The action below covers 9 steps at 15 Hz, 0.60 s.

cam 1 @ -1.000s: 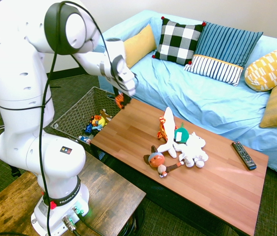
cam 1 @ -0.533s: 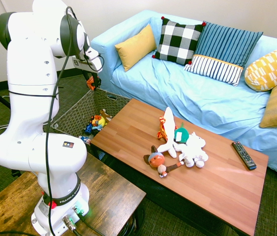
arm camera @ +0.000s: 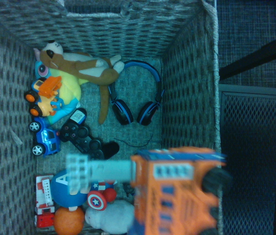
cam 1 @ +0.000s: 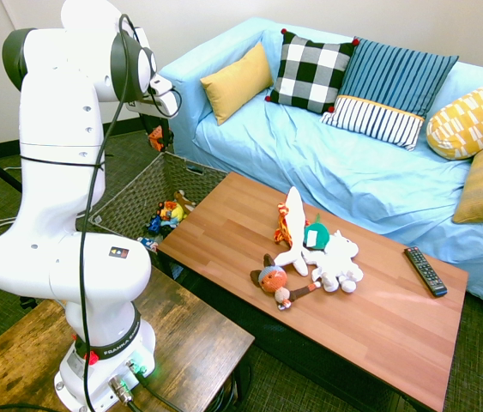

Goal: Put the toy car in the basket

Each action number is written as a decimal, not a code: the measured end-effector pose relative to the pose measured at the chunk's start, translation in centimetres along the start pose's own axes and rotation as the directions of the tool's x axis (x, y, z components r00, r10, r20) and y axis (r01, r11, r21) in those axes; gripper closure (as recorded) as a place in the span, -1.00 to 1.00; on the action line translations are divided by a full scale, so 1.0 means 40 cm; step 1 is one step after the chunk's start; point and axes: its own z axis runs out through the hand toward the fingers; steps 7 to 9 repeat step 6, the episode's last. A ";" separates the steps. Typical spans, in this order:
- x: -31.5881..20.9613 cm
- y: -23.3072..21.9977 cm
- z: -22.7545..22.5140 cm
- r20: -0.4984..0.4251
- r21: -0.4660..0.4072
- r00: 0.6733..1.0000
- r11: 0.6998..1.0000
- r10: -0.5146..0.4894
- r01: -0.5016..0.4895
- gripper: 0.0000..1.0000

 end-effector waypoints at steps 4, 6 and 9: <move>0.060 0.045 -0.056 0.025 0.042 0.999 0.998 0.044 -0.045 -1.00; 0.190 0.140 -0.121 0.057 0.100 0.992 0.988 0.109 -0.114 -1.00; 0.190 0.140 -0.121 0.057 0.100 0.992 0.988 0.109 -0.114 -1.00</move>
